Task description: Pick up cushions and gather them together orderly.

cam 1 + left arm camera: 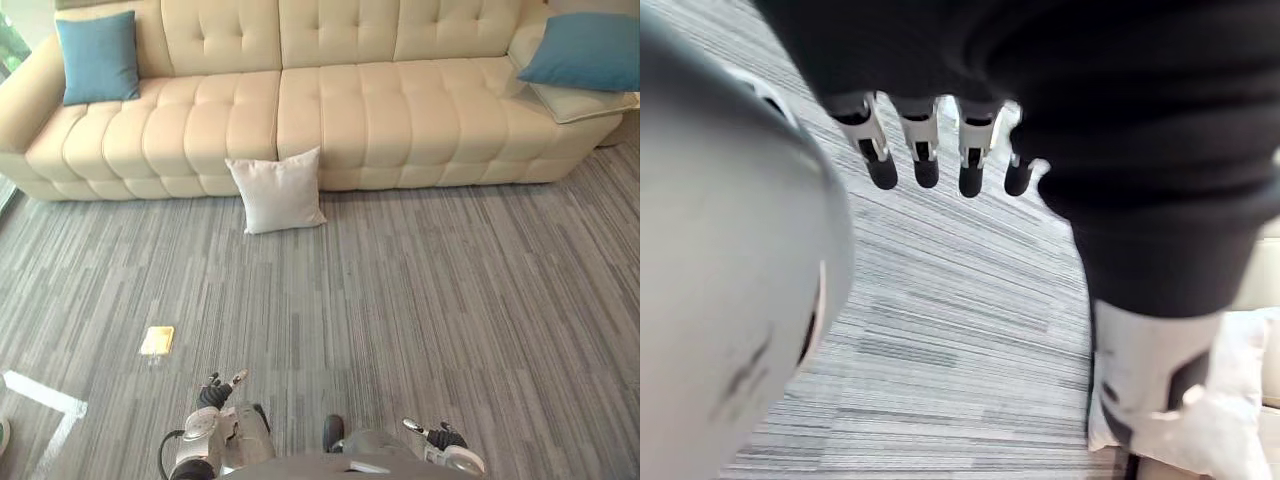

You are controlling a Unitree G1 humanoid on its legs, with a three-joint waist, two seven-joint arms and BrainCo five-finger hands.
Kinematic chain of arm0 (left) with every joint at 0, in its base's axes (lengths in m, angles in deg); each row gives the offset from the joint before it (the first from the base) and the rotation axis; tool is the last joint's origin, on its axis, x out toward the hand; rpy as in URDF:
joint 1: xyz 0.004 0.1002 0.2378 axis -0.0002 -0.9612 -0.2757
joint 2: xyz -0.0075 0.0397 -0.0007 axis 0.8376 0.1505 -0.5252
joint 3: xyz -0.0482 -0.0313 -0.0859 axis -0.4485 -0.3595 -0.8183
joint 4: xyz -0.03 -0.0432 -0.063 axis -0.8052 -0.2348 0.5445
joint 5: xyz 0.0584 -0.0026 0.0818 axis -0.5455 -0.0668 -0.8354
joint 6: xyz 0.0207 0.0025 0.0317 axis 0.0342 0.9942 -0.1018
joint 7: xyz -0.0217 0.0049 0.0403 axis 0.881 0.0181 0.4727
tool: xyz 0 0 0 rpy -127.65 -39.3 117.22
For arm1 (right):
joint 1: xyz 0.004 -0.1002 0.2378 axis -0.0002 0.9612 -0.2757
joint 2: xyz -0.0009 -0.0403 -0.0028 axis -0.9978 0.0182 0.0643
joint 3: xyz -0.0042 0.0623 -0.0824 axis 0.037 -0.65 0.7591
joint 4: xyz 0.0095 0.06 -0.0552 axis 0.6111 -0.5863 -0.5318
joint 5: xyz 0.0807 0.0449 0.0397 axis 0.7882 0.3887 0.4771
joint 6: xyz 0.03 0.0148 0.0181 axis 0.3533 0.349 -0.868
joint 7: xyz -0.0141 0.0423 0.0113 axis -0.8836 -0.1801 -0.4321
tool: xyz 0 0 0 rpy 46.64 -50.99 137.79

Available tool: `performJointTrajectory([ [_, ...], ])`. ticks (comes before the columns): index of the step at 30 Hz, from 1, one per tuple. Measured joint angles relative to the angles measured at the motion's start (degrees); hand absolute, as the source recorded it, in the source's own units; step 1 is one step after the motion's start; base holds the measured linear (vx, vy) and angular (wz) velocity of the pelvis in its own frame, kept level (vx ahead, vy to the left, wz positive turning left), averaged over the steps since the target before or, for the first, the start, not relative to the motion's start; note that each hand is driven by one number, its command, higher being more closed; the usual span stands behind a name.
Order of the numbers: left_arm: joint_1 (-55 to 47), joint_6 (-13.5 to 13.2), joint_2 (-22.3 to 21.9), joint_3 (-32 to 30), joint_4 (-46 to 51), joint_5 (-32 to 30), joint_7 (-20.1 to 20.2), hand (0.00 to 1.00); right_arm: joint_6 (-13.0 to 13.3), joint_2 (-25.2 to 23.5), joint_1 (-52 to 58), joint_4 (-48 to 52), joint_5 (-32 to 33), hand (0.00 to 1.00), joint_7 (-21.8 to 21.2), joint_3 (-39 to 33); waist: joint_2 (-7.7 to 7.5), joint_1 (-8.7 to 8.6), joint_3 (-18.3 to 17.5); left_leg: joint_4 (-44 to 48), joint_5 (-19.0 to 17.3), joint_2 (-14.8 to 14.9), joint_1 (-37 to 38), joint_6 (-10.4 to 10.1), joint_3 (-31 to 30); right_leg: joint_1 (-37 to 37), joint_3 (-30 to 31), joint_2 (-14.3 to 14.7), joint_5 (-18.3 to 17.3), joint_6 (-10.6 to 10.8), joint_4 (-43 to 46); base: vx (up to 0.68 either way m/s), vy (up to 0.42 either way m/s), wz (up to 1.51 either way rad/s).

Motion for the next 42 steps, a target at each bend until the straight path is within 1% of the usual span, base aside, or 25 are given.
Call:
performJointTrajectory([
  [2,0.4,-0.5,0.2,0.1,-0.1,0.0,-0.1,0.0,-0.1,-0.4,-0.5,0.0,0.0,0.0,0.0,0.0,-0.54,1.06,0.1,-11.6,0.1,-1.5,-0.9,0.2,1.8,2.4,1.2,-1.5,-0.2,1.3,-1.9,0.32,0.152,-0.39],
  [5,0.4,-1.4,0.2,0.1,-0.3,0.0,-0.4,0.0,-0.1,-2.4,-1.4,0.0,-0.1,0.0,0.0,1.2,-0.79,1.8,0.0,-32.6,4.6,-4.4,-1.6,-0.4,1.0,5.0,3.5,-4.4,-1.9,4.2,-3.9,0.38,0.27,-0.42],
  [6,0.2,-1.4,0.2,0.1,-0.7,0.0,-0.8,0.0,0.0,-2.2,-1.8,0.4,-0.7,0.0,-0.1,3.5,-0.34,2.19,-0.3,-38.9,7.1,-4.6,-1.4,-0.3,0.9,6.4,4.9,-5.4,-3.8,6.2,-4.0,0.36,0.295,-0.35],
  [8,0.2,-1.4,0.5,0.2,-1.5,0.0,-0.9,0.0,0.0,-2.5,-1.6,0.2,-1.0,0.0,0.0,3.9,-0.91,2.64,-0.6,-39.1,12.2,-5.1,-1.0,0.2,0.3,7.3,5.6,-6.5,-5.4,7.3,-3.7,0.41,0.354,-0.29],
  [9,-0.5,-1.4,1.6,0.1,-1.8,0.3,-0.9,0.0,0.0,-3.1,-1.5,-0.4,-1.2,0.0,0.0,4.1,-2.26,2.94,-1.7,-38.0,14.6,-6.8,-0.9,1.8,0.0,7.3,6.7,-8.2,-6.3,7.6,-2.5,0.44,0.358,-0.23],
  [10,-0.8,-1.5,2.4,0.1,-1.6,0.9,-0.9,0.0,0.1,-4.0,-1.4,-0.4,-1.3,0.0,-0.1,4.3,-3.78,2.97,-2.3,-37.1,14.5,-8.2,-1.0,2.3,-0.4,7.0,7.0,-9.3,-6.3,7.5,-1.3,0.55,0.395,-0.09],
  [11,-1.0,-1.4,3.5,0.4,-1.9,1.1,-0.8,0.0,0.1,-5.3,-1.0,-0.6,-1.3,0.0,-0.1,4.3,-5.91,2.82,-3.7,-35.6,12.6,-10.4,-1.0,4.7,-0.3,6.0,7.1,-11.5,-6.2,7.4,2.3,0.46,0.318,0.12],
  [13,-1.0,-1.3,3.9,1.0,-2.4,1.1,-0.8,0.0,0.1,-5.9,-0.4,-0.6,-1.3,0.0,-0.2,3.8,-6.92,2.87,-4.4,-33.4,9.3,-12.1,-0.2,5.6,-0.2,3.9,8.3,-13.1,-6.2,7.5,9.2,0.41,0.285,0.17],
  [14,-1.0,-1.2,4.3,2.0,-2.5,1.1,-0.9,0.0,0.1,-5.7,-0.4,-0.6,-1.3,0.0,-0.2,3.5,-7.06,2.53,-4.4,-32.4,6.9,-13.2,1.3,6.0,-0.3,0.9,8.6,-14.1,-5.2,9.5,18.5,0.42,0.296,0.18],
  [16,-0.9,-0.6,5.2,5.0,-3.4,1.1,-0.8,0.0,0.3,-5.4,-0.5,-0.4,-1.2,0.0,-0.3,3.5,-6.85,1.88,-4.3,-31.4,3.5,-15.1,4.6,7.3,-0.9,-8.1,11.5,-15.2,-0.2,16.2,41.1,0.45,0.286,0.24],
  [17,-0.9,-0.5,5.4,5.3,-3.6,1.1,-0.8,0.0,0.4,-5.4,-0.5,-0.3,-1.2,0.0,-0.3,3.5,-6.85,1.64,-4.3,-31.1,2.7,-15.4,5.5,7.3,-1.0,-10.2,11.7,-15.1,0.1,16.3,45.9,0.41,0.188,0.26],
  [18,-1.1,-0.1,5.4,5.6,-3.6,1.1,-0.8,0.0,0.6,-5.3,-0.5,0.4,-1.2,0.0,-0.3,3.6,-6.48,1.29,-4.0,-30.8,0.9,-15.8,7.9,7.5,-1.3,-14.1,11.0,-15.0,-0.3,15.8,53.3,0.5,0.133,0.19],
  [19,-1.1,0.2,5.4,5.6,-3.5,1.1,-0.9,0.0,0.7,-5.4,-0.4,1.9,-1.2,0.0,-0.4,3.6,-6.44,1.02,-4.0,-31.6,-1.2,-15.9,11.9,7.6,-1.6,-18.9,9.4,-14.0,-2.2,13.4,58.0,0.5,0.099,0.15],
  [20,-1.2,0.3,5.4,5.6,-3.5,1.1,-0.9,0.0,0.9,-5.5,-0.3,2.0,-1.2,0.0,-0.4,3.5,-6.39,0.87,-4.0,-32.3,-1.6,-15.9,13.4,7.5,-1.9,-20.4,8.6,-13.7,-3.3,12.6,58.1,0.5,0.035,0.1],
  [22,-1.3,0.3,5.2,5.6,-3.5,1.0,-0.9,0.0,1.5,-5.7,-0.4,2.9,-1.2,0.0,-0.4,3.4,-6.24,0.32,-4.0,-34.4,-3.0,-15.8,17.1,7.4,-2.5,-24.4,5.0,-12.5,-5.6,11.5,55.3,0.32,-0.035,0.15],
  [25,-1.1,0.3,4.1,5.5,-3.6,1.0,-0.9,0.0,1.8,-5.1,-0.9,4.3,-0.9,0.0,-0.4,3.2,-5.05,-0.65,-3.2,-36.6,-5.3,-14.5,22.9,6.3,-3.6,-29.2,-1.1,-10.1,-7.5,8.8,42.7,0.39,-0.093,0.2],
  [28,0.3,0.3,2.2,5.6,-5.1,-0.2,-0.5,0.0,1.9,-4.9,-1.8,4.4,0.1,0.0,-0.4,1.9,-3.88,-1.8,-2.5,-40.9,-7.7,-14.0,29.3,3.1,-6.5,-29.6,-3.6,-8.6,-0.5,7.2,18.5,0.57,-0.169,0.49],
  [29,0.4,0.3,1.9,5.5,-5.4,-0.4,-0.4,0.0,1.9,-4.9,-1.8,4.5,0.2,0.0,-0.5,1.7,-3.76,-1.97,-2.5,-41.6,-8.1,-14.1,30.6,2.7,-7.2,-29.3,-2.9,-8.2,3.0,6.7,17.0,0.67,-0.221,0.77],
  [30,1.0,0.3,0.9,5.1,-7.0,-1.2,0.2,0.0,1.9,-4.2,-2.8,4.7,0.1,0.0,-0.5,1.7,-1.94,-2.35,-2.1,-42.7,-7.9,-12.7,33.3,2.3,-9.6,-28.5,-3.5,-7.6,5.5,3.8,21.1,0.57,-0.19,0.57],
  [31,1.2,0.3,0.3,5.1,-7.0,-1.4,0.5,0.0,1.9,-3.8,-3.1,4.5,-0.1,0.0,-0.5,1.7,-1.39,-2.25,-2.1,-42.4,-7.0,-12.4,33.5,2.1,-10.0,-29.0,-3.8,-7.8,3.4,3.4,23.3,0.78,-0.281,0.56],
  [33,1.4,0.2,-1.2,5.2,-6.9,-1.4,0.6,0.0,1.9,-3.2,-3.8,4.5,0.0,0.0,-0.5,1.7,0.43,-2.18,-2.0,-38.3,-4.7,-10.8,32.8,0.3,-11.6,-28.9,-5.6,-8.0,-2.2,1.5,28.4,0.66,-0.276,0.35],
  [35,1.4,0.4,-1.1,4.1,-6.4,-1.5,0.7,0.0,1.3,-2.9,-3.9,4.0,-0.1,0.0,-0.5,2.3,1.17,-3.12,-1.7,-19.2,-0.2,-7.5,25.2,-3.6,-15.4,-23.7,-7.7,-6.8,-5.0,1.0,26.1,0.52,-0.226,0.38],
  [37,0.6,0.3,-1.3,2.3,-3.4,-1.4,0.7,0.0,0.6,-2.9,-3.3,3.7,-0.1,0.0,-0.4,2.4,1.5,-1.9,-1.3,2.3,2.0,-4.0,17.5,-7.0,-15.3,-15.3,-7.6,-3.9,-5.2,0.7,20.0,0.52,-0.178,-0.15],
  [39,0.0,0.3,-1.4,1.5,-1.9,-1.2,0.6,0.0,0.2,-2.9,-3.0,3.2,-0.1,0.0,-0.3,2.5,1.28,-1.58,-1.0,9.5,1.5,-1.9,12.8,-5.4,-12.3,-9.6,-6.6,-2.8,-5.4,0.4,16.1,0.44,-0.066,-0.38],
  [42,-0.2,0.2,-1.3,1.2,-0.3,-1.1,0.3,0.0,0.1,-2.6,-3.0,2.0,-0.1,0.0,-0.3,2.5,1.14,-0.69,-0.9,8.1,-0.5,0.0,4.6,-1.8,-7.8,-3.4,-4.0,-2.6,-5.2,0.8,10.5,0.38,0.056,-0.41],
])
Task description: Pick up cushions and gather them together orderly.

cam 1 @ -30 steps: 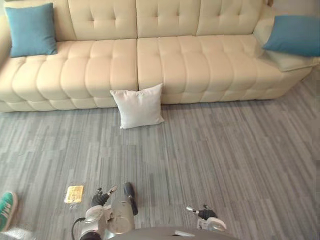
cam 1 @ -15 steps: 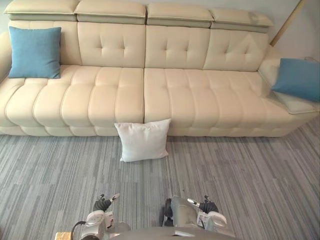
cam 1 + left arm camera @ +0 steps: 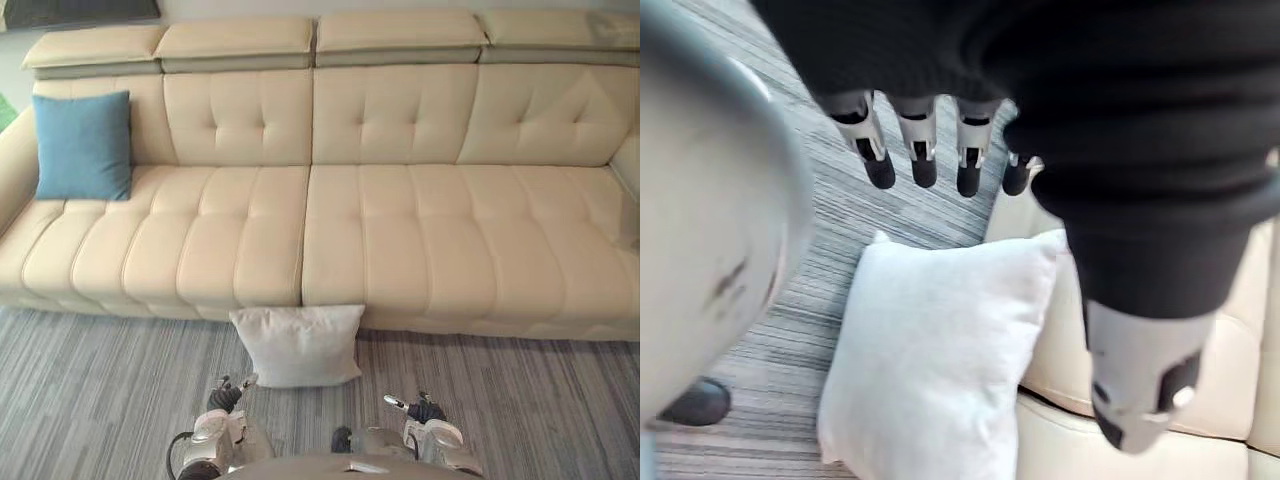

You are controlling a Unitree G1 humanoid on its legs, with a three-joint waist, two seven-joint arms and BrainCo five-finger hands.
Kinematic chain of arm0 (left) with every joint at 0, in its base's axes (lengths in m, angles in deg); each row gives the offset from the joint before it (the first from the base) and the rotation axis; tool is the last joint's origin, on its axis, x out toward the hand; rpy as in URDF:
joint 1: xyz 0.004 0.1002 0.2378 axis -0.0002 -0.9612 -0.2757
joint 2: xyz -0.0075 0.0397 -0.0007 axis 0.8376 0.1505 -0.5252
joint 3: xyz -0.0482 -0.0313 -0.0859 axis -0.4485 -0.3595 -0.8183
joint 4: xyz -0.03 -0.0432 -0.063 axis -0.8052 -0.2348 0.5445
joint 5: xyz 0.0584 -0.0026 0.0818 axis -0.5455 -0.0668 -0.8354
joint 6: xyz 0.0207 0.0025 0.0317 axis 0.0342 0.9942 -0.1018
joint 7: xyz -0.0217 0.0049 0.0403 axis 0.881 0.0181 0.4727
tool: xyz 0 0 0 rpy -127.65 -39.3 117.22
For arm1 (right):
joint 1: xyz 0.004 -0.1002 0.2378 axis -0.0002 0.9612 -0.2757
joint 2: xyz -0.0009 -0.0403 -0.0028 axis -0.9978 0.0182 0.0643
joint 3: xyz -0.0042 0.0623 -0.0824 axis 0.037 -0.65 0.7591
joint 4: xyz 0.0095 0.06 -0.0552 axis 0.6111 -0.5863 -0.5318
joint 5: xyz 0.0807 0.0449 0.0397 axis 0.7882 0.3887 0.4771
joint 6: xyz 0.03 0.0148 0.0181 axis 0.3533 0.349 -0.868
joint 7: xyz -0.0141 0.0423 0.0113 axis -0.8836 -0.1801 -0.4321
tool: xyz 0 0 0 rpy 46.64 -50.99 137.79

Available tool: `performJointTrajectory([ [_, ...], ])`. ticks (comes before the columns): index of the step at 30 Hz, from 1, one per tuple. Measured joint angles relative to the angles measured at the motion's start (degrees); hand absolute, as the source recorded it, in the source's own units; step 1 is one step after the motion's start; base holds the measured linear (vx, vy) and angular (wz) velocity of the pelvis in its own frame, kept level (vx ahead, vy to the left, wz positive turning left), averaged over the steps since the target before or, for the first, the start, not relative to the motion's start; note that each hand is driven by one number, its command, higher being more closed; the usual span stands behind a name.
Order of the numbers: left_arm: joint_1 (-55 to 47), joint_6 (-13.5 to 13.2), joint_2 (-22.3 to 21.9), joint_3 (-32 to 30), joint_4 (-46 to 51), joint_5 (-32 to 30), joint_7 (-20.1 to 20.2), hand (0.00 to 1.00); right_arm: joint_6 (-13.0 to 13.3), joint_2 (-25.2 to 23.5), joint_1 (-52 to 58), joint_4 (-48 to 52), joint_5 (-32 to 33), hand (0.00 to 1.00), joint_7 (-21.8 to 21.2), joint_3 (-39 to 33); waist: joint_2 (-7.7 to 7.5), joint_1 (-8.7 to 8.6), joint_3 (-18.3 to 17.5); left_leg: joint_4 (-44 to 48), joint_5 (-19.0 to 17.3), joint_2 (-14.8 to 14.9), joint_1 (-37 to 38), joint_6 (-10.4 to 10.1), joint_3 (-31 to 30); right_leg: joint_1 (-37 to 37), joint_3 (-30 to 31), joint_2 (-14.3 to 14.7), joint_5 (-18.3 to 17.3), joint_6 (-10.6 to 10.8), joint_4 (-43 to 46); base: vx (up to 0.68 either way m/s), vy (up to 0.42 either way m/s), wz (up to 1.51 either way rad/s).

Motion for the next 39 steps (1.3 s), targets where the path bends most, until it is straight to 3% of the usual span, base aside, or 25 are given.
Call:
performJointTrajectory([
  [1,0.1,-0.1,0.1,-0.1,0.2,0.0,0.0,0.0,-0.2,-0.1,0.0,-0.2,0.0,0.0,0.0,-0.2,-0.36,0.81,0.2,-6.0,-0.9,0.2,-1.3,1.2,2.2,2.4,0.7,-0.8,0.4,0.6,-1.5,0.34,0.131,-0.41],
  [4,0.7,-0.3,0.5,0.1,0.2,0.0,-0.1,0.0,-0.1,-0.5,0.7,-0.1,0.1,0.0,0.1,-0.2,-1.08,1.49,0.7,-21.9,-0.5,-1.4,-2.0,1.8,4.3,5.9,1.3,-2.9,0.1,2.8,-3.4,0.31,0.185,-0.24],
  [6,1.4,-0.5,1.0,0.6,-0.2,0.8,-0.2,0.0,0.0,-0.9,1.0,0.7,0.1,0.0,0.3,0.3,-1.52,1.64,0.5,-34.2,8.4,-4.4,-2.3,1.6,2.8,6.6,2.9,-4.1,-2.8,7.4,-2.7,0.34,0.293,-0.04],
  [8,1.7,-0.7,3.0,0.8,-0.6,1.2,-0.2,0.0,0.1,-2.2,1.1,1.1,0.0,0.0,0.3,1.8,-4.87,1.56,0.5,-36.0,8.2,-7.0,-2.1,1.9,3.4,5.5,4.1,-6.6,-2.1,7.4,-2.7,0.26,0.233,0.08],
  [10,1.6,-0.6,4.5,0.4,-1.8,1.1,-0.3,0.0,0.1,-3.1,1.0,1.3,0.0,0.0,0.3,2.1,-5.82,2.3,0.3,-35.9,7.1,-7.3,-1.7,2.3,4.8,4.9,6.1,-7.5,0.2,7.3,-2.6,0.19,0.221,-0.16],
  [12,1.0,-0.5,5.0,-0.1,-3.4,1.1,-0.2,0.0,0.2,-3.8,0.9,1.5,0.0,0.0,0.2,2.5,-5.84,2.46,0.2,-37.7,6.8,-7.9,0.6,2.8,6.5,4.9,7.8,-7.9,2.5,7.6,-2.4,0.14,0.201,-0.38],
  [17,0.9,-0.5,5.3,0.2,-4.5,1.0,-0.2,0.0,0.3,-3.8,1.0,1.5,0.0,0.0,0.1,3.8,-6.42,2.98,-1.1,-42.8,7.5,-10.2,2.9,3.8,9.9,1.6,10.6,-10.1,3.4,8.3,-0.5,0.0,0.093,-0.38],
  [23,0.4,-0.5,6.1,1.9,-5.7,1.1,-0.3,0.0,0.6,-3.4,0.5,-0.5,0.0,0.0,0.1,3.8,-7.15,2.53,-1.9,-52.2,13.5,-13.8,5.8,4.8,10.2,-0.2,10.4,-11.5,3.5,8.3,0.5,-0.07,0.045,0.03],
  [29,-0.3,-0.5,6.2,2.2,-5.8,1.1,-0.4,0.0,0.6,-3.4,0.6,-0.7,0.0,0.0,0.1,3.8,-7.35,2.31,-2.1,-64.6,20.6,-17.1,9.8,4.8,7.5,1.8,9.3,-11.7,2.2,8.2,-4.7,-0.12,-0.009,0.03],
  [31,-0.3,-0.5,6.3,2.2,-5.8,1.0,-0.4,0.0,0.6,-3.3,0.8,-0.5,0.0,0.0,0.1,4.4,-7.53,2.25,-2.0,-64.6,21.0,-17.6,9.7,5.1,7.3,2.3,8.7,-12.2,-0.2,9.1,-5.2,-0.19,-0.076,0.12],
  [32,-0.5,-0.5,5.9,2.3,-5.9,1.0,-0.5,0.0,0.7,-2.5,1.3,-0.3,0.0,0.0,0.1,5.4,-6.63,1.74,-2.2,-64.6,21.6,-17.4,9.5,5.0,5.7,2.5,7.2,-11.9,-0.5,9.5,-4.4,-0.16,-0.075,0.35],
  [36,-0.6,-0.5,5.5,3.4,-5.5,1.0,-0.5,0.0,1.1,-1.3,2.4,-0.3,0.0,0.0,0.3,6.2,-5.54,1.79,-2.5,-64.2,22.0,-16.7,6.9,5.0,2.7,2.3,4.0,-10.5,-0.7,9.8,-4.3,-0.1,-0.048,0.59],
  [39,-0.5,-0.4,5.3,3.4,-4.5,1.0,-0.5,0.0,1.0,-1.0,1.9,-0.1,0.0,0.0,0.3,7.1,-5.32,1.69,-2.3,-62.8,21.0,-15.8,3.9,4.8,2.8,-0.1,2.7,-9.8,0.0,8.8,-2.9,-0.05,-0.003,0.24],
])
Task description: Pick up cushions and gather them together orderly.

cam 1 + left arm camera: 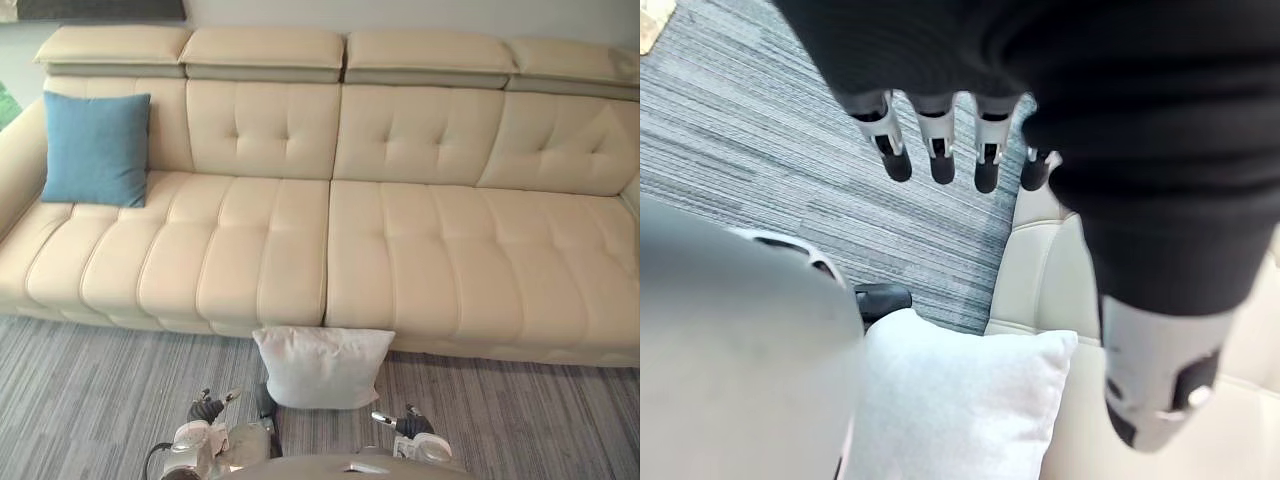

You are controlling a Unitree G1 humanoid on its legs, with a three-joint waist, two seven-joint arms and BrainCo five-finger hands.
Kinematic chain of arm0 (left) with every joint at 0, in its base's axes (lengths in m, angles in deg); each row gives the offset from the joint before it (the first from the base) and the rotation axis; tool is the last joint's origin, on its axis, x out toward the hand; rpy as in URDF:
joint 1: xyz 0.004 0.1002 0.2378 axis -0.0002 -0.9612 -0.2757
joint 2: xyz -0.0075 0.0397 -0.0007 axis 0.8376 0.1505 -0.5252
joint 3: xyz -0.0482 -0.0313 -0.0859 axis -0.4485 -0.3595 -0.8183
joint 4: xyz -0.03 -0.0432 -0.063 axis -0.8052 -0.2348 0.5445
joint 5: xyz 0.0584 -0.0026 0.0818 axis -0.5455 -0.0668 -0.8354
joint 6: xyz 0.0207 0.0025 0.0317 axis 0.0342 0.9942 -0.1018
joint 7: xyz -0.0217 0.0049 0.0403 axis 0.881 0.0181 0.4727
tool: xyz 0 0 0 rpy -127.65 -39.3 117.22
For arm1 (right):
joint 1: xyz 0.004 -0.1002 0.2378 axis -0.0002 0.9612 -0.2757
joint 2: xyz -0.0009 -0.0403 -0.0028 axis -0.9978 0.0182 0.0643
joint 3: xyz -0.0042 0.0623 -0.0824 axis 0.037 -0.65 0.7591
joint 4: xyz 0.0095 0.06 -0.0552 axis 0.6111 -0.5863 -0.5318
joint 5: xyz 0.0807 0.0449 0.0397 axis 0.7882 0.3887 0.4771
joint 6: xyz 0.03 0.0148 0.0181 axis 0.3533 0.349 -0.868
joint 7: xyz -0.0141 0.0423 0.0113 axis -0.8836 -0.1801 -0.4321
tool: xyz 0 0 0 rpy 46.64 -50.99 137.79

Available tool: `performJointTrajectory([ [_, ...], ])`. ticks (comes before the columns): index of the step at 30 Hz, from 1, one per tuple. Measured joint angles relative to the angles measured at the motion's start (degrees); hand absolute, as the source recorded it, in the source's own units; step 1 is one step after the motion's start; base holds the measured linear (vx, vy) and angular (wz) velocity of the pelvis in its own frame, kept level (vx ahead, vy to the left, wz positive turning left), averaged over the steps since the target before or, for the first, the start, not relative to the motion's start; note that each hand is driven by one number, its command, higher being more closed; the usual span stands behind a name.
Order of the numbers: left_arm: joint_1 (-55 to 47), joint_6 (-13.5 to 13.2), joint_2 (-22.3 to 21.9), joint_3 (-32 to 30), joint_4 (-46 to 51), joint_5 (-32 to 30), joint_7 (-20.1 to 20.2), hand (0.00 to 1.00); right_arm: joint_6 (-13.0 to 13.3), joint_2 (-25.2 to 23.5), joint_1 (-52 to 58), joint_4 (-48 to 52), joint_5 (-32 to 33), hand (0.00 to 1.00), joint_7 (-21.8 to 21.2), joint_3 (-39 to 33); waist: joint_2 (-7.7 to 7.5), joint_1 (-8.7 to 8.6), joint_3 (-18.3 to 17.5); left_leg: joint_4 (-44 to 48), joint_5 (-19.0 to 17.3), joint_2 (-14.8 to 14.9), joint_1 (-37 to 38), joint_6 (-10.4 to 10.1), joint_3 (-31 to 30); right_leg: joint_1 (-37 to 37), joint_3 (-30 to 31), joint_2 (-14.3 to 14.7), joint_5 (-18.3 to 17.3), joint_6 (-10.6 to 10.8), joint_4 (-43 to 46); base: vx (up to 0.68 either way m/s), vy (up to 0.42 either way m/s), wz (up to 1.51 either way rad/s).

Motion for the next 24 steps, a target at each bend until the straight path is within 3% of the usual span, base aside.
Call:
performJointTrajectory([
  [1,0.8,0.0,0.3,-0.8,1.4,0.2,0.1,0.0,0.0,-0.6,-0.4,-0.1,0.0,0.0,0.0,0.3,-1.89,0.01,1.0,9.7,-3.6,0.8,-3.8,1.7,1.1,-0.9,-0.8,-2.3,0.9,0.5,0.7,-0.05,0.071,0.02],
  [2,1.1,-0.1,0.7,-1.4,1.5,0.2,0.3,0.0,0.1,-0.7,-0.4,-0.1,0.0,0.0,0.0,0.2,-2.21,0.08,1.2,17.7,-4.7,1.7,-5.8,3.8,1.7,-1.3,-0.8,-3.0,1.0,0.9,1.8,-0.05,0.077,-0.15],
  [3,0.9,-0.2,0.2,-1.9,1.5,0.2,0.3,0.0,0.1,-0.6,-0.3,0.3,0.0,0.0,0.0,0.1,-1.61,-0.07,1.1,31.5,-11.2,3.8,-8.4,4.1,2.1,-1.5,-0.3,-3.0,0.3,1.6,3.6,-0.06,0.019,-0.51],
  [4,-0.1,-0.2,-0.8,-1.8,1.6,0.0,0.3,0.0,0.1,0.5,0.2,1.9,0.0,0.0,0.0,0.0,1.29,-0.16,0.3,35.7,-15.0,6.6,-8.7,3.0,2.4,-1.8,0.5,-0.3,-0.5,1.8,5.0,-0.06,0.032,-0.44],
  [5,-0.1,-0.1,-1.1,-1.7,1.5,0.0,0.4,0.0,0.1,0.8,0.2,2.2,0.0,0.0,0.0,-0.2,2.56,-0.93,-0.4,33.7,-16.2,6.6,-8.2,3.7,2.4,-2.4,0.9,0.0,-1.1,1.5,5.0,-0.07,0.083,-0.12],
  [6,0.4,-0.1,-1.0,-0.7,1.5,0.0,0.4,0.0,0.1,-0.1,-0.2,2.0,0.0,0.0,0.0,-0.9,1.18,-1.99,-0.6,25.6,-14.4,3.7,-6.7,3.8,1.3,-3.9,1.9,-0.5,-0.5,0.3,3.6,-0.04,0.098,0.42],
  [7,0.9,-0.1,0.0,-0.6,2.1,-0.1,0.6,0.0,0.0,-2.2,-0.2,1.8,0.0,0.0,-0.1,-1.4,-1.82,-2.72,-0.9,24.0,-14.9,2.2,-5.7,3.8,2.7,-4.3,1.8,-2.5,1.0,-0.3,1.3,-0.04,0.076,0.24],
  [8,0.9,0.1,-1.1,-1.3,2.9,-0.1,0.4,0.0,0.1,-2.1,-0.2,2.5,-0.2,0.0,-0.1,-2.8,0.25,-1.86,-0.4,27.8,-21.5,4.9,-3.8,2.2,2.4,-4.3,1.6,0.0,2.4,1.2,1.3,0.0,0.0,0.0],
  [11,0.7,0.4,-0.5,-1.2,2.0,-0.6,0.4,0.0,0.1,-2.2,-0.3,2.1,-0.1,0.0,0.0,-3.4,-1.14,-1.75,-0.2,23.4,-18.3,2.7,-1.3,2.7,2.7,-3.7,3.4,-0.7,3.9,1.0,-0.4,-0.05,0.017,-0.12],
  [12,0.3,0.4,-0.5,-1.1,2.0,-0.8,0.4,0.0,0.1,-2.5,-0.1,2.0,-0.1,0.0,0.0,-3.4,-0.38,-1.49,-0.5,22.5,-17.7,2.5,-1.0,2.7,3.3,-4.1,4.1,-0.8,4.1,0.9,-0.9,-0.03,-0.002,-0.13],
  [18,-0.8,0.4,-0.8,-0.5,1.1,-1.1,0.4,0.0,0.2,-1.4,-0.1,1.9,-0.2,0.0,0.0,-2.8,0.7,-1.66,-1.4,18.4,-15.6,2.4,1.2,2.3,5.2,-4.3,6.0,-0.3,5.2,0.9,-2.6,-0.03,-0.022,-0.21],
  [24,-0.7,0.3,-0.9,-0.1,0.8,-1.1,0.3,0.0,0.2,-0.9,-0.4,1.6,-2.2,0.0,0.2,-2.0,1.16,-1.37,-1.8,18.1,-14.9,3.2,-0.3,1.8,5.5,-6.3,6.2,0.5,5.8,0.9,-2.9,0.0,-0.022,-0.05],
])
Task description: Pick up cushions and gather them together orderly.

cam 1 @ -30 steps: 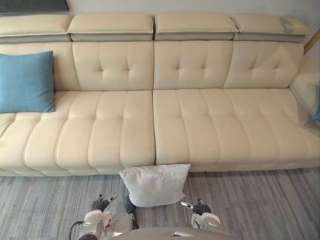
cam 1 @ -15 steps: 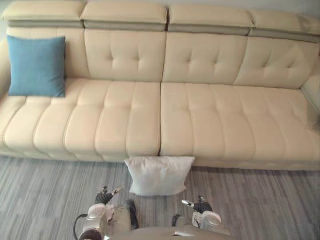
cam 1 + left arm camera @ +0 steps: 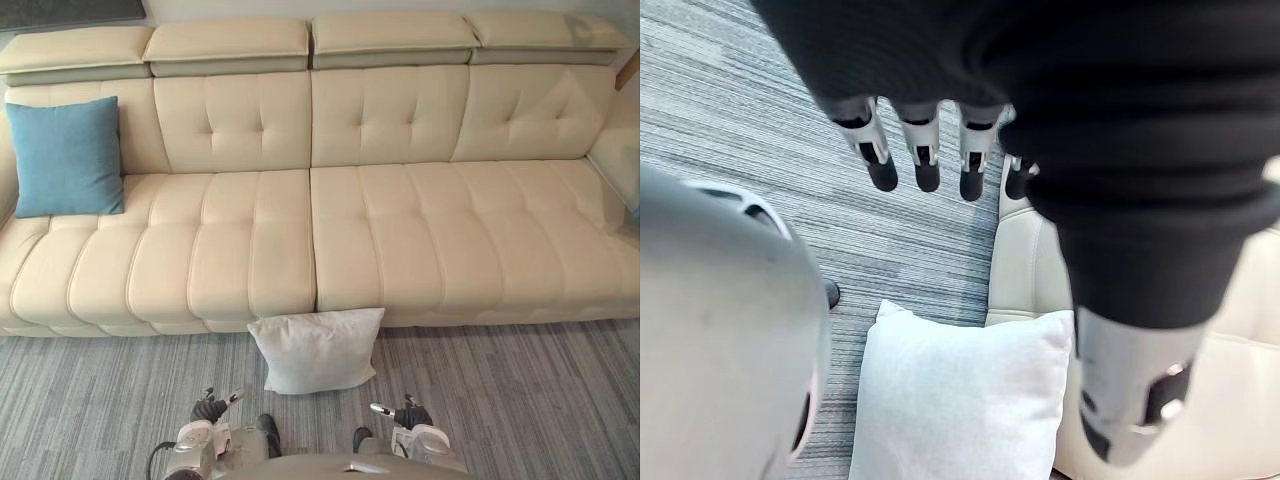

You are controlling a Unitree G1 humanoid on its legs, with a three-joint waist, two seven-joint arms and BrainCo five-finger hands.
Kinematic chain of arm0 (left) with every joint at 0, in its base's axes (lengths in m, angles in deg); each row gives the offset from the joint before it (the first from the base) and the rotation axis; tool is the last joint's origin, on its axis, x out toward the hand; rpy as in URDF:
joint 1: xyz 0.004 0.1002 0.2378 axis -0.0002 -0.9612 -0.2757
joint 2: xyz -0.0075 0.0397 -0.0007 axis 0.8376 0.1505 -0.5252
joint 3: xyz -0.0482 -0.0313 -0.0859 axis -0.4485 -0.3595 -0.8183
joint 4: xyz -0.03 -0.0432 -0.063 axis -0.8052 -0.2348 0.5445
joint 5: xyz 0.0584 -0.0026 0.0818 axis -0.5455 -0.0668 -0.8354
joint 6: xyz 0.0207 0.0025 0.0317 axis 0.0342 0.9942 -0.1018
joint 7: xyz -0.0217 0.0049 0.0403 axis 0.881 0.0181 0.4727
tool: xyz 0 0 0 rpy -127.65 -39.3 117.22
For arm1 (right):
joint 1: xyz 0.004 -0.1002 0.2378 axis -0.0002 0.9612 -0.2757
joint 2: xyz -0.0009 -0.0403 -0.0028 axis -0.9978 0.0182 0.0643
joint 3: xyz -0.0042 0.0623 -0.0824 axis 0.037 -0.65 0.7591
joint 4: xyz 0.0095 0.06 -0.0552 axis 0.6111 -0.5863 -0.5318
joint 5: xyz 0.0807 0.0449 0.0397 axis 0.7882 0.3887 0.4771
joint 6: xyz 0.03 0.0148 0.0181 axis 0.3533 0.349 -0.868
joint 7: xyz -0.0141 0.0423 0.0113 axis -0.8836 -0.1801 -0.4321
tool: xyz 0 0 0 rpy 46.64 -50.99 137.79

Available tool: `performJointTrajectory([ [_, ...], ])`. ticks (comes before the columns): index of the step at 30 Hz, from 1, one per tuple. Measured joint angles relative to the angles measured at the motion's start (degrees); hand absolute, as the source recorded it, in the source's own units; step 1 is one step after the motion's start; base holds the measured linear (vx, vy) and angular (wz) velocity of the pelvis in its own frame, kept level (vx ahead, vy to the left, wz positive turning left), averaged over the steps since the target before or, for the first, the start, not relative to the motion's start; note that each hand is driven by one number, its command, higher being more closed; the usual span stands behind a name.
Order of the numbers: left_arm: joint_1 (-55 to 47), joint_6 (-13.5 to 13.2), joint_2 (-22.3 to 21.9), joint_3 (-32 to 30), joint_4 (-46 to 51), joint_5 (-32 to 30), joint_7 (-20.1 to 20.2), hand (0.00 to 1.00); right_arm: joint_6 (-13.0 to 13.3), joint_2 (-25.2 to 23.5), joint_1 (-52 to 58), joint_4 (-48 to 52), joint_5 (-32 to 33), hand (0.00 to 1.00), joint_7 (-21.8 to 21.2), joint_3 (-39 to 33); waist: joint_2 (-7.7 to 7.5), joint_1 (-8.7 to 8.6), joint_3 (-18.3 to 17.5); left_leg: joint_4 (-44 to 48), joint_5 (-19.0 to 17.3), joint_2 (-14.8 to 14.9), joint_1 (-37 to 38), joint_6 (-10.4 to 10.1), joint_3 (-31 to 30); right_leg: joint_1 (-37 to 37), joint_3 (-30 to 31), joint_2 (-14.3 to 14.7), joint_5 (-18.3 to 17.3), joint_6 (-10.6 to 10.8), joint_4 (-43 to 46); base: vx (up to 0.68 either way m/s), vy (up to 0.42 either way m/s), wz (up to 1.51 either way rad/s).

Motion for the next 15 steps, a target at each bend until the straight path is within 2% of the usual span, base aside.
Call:
performJointTrajectory([
  [5,0.3,0.0,0.1,0.0,0.1,0.0,-0.6,0.0,-0.2,-0.2,-0.9,0.0,0.0,0.0,1.2,1.3,0.01,0.28,0.0,2.2,-0.8,0.7,-2.7,0.0,-0.2,-1.5,0.0,0.6,0.6,0.3,0.1,0.04,0.001,0.0],
  [9,0.7,0.0,0.2,-0.1,0.4,0.1,-1.4,0.0,-0.2,-0.5,-1.9,0.6,-1.2,0.0,1.9,3.7,0.12,0.72,0.3,5.9,-3.1,2.4,-4.2,-0.3,-0.1,-2.2,0.4,1.6,0.2,-0.2,1.1,0.02,-0.001,-0.1],
  [11,2.0,0.0,0.3,-0.2,0.8,0.5,-2.5,0.0,-0.3,0.0,-3.7,2.5,-2.2,0.0,2.3,5.5,-0.02,0.79,1.0,7.9,-3.8,3.4,-6.0,-0.3,0.7,-5.0,1.6,2.0,-0.7,-0.1,3.8,-0.04,-0.006,-0.22],
  [15,5.8,0.0,0.7,0.0,4.1,3.0,-5.0,0.0,0.0,1.8,-7.1,10.3,-2.3,0.0,4.1,7.5,0.04,0.14,5.0,13.3,-4.7,5.7,-12.0,0.2,1.3,-12.6,3.4,3.2,-1.9,-0.6,11.0,-0.09,-0.005,-0.18],
])
